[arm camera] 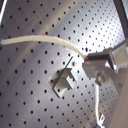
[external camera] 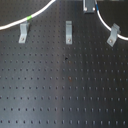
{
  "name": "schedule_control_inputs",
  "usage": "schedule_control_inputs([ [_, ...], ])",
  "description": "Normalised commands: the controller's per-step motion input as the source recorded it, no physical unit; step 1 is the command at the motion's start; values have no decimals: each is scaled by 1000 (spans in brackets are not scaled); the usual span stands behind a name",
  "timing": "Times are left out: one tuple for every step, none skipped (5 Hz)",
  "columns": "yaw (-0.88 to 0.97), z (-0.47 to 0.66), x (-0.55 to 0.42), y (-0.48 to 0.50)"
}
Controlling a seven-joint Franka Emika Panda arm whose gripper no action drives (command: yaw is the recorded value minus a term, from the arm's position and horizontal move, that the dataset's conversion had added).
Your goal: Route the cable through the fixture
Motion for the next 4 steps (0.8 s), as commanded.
schedule_control_inputs([
  [0, 11, 0, -34],
  [0, 305, -128, 113],
  [274, 126, -118, 254],
  [317, 91, -61, 213],
])
